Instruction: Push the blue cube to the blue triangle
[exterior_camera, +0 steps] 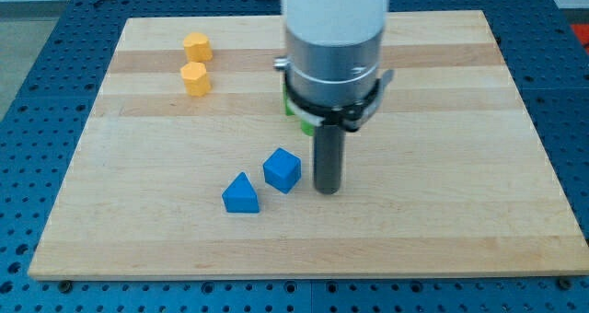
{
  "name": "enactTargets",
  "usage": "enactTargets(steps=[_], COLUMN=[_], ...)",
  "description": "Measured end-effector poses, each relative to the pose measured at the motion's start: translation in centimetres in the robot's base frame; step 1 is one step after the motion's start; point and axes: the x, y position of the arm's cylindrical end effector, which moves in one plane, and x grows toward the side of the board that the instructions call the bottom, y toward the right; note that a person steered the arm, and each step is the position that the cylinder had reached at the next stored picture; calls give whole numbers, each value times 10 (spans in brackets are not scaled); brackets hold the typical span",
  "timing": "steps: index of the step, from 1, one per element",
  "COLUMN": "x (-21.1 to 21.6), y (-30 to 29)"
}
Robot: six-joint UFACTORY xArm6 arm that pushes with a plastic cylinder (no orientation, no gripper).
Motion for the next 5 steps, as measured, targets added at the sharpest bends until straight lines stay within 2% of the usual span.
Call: enactTargets(steps=[1, 3, 5], x=[-19, -23, -23], y=[13, -37, -63])
